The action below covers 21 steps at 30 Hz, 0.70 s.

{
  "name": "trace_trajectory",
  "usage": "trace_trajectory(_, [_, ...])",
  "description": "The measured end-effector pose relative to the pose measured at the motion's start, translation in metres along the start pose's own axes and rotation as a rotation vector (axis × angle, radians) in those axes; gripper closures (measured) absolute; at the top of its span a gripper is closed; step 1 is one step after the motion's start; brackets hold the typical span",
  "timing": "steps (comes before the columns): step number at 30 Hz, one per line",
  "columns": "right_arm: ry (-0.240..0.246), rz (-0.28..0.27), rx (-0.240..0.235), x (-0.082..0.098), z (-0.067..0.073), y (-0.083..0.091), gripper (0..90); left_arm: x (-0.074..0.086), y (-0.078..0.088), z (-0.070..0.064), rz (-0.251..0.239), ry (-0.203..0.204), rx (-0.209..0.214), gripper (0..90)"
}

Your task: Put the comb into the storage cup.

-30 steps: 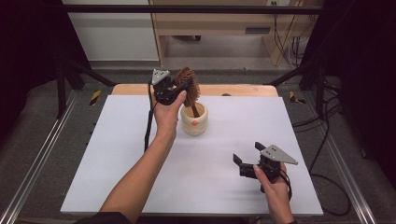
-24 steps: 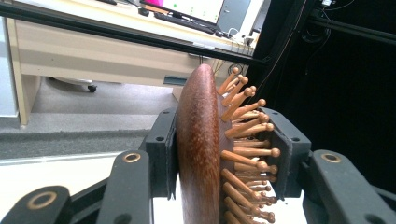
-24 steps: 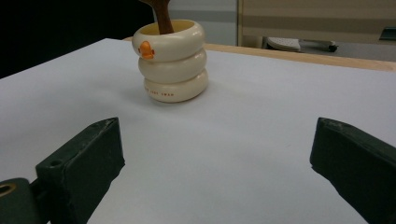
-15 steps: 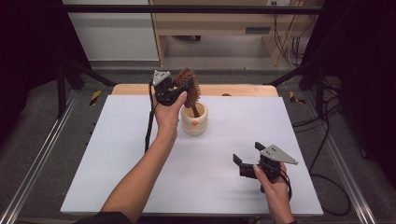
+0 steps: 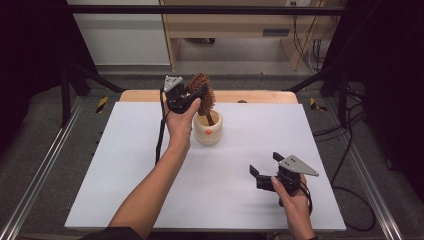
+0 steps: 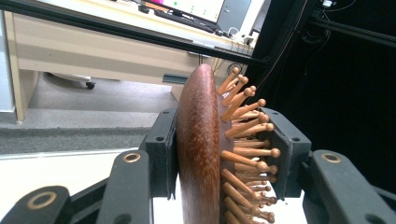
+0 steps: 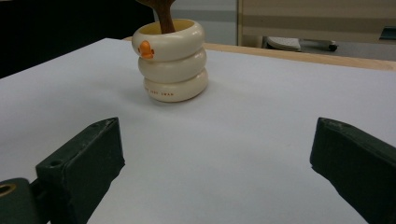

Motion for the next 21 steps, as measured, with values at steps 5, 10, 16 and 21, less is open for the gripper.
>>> trace_trajectory(5, [0.0,0.0,0.0,0.0001,0.0001,0.0,3.2,0.002,-0.001,-0.0006,0.002,0.003,-0.001,51.6])
trace_trajectory(10, [-0.003,0.0,-0.001,0.0,0.0002,0.0001,3.2,0.0045,-0.0021,-0.0011,0.005,0.006,-0.001,51.6])
trace_trajectory(16, [0.0,0.002,-0.002,0.0004,0.0002,0.0,3.2,0.007,-0.0029,-0.0003,0.007,0.008,-0.004,51.6])
trace_trajectory(21, [0.0,0.004,-0.003,0.0006,0.0002,0.0,3.2,0.0096,-0.0038,0.0004,0.012,0.01,-0.005,51.5])
Point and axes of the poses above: each handheld gripper's, and its own axes: y roughly backward along the jaws, x roughly out of its underside, z roughly to its left, the point moved 9 cm from there along -y, roughly forward along the jaws, and after that the axes turned 9 degrees about -z, right-handed, at the moved point
